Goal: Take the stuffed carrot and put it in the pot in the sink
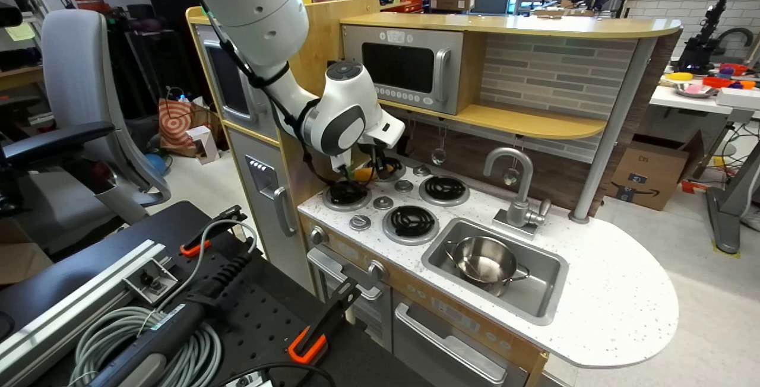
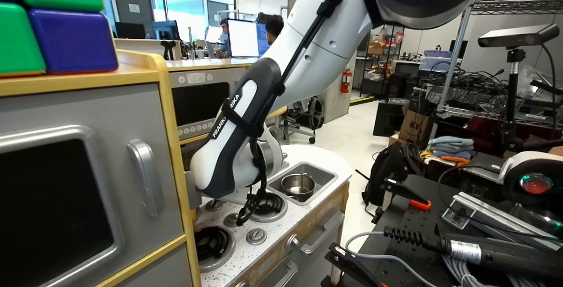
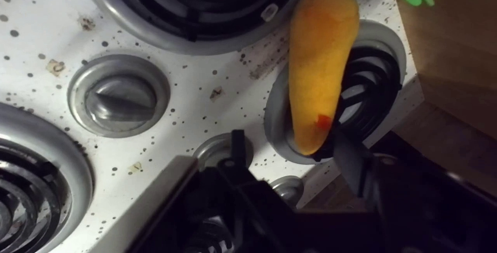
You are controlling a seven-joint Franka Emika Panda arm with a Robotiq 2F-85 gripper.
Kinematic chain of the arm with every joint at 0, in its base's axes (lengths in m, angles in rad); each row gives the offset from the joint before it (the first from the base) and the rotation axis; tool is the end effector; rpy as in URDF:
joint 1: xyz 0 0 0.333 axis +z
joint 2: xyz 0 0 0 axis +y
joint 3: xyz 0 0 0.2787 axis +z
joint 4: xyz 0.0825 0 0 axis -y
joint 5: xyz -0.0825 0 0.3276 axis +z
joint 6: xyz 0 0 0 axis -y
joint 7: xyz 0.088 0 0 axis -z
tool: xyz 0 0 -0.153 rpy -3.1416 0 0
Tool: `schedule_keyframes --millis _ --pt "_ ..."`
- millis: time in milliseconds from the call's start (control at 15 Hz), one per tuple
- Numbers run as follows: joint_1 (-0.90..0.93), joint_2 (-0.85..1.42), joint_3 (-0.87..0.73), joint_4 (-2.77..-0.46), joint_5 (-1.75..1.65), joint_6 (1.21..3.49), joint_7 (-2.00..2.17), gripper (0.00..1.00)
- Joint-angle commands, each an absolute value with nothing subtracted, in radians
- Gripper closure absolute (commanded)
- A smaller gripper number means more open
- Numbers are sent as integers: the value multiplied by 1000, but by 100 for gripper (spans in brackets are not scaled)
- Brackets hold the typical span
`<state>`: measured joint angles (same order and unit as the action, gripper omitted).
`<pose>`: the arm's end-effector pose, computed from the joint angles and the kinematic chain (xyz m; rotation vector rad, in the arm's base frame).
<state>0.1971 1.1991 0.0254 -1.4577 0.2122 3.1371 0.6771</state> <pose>0.6505 0.1252 0.0097 -2.6501 0.9502 -0.5707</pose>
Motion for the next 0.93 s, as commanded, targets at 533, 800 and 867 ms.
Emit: schedule_keyframes --millis 533,800,867 --pt "174 1206 60 -1457 267 3184 599 26" --pt "160 1215 48 -1462 278 3211 560 0" --pt "159 1216 41 -1464 280 3217 549 0"
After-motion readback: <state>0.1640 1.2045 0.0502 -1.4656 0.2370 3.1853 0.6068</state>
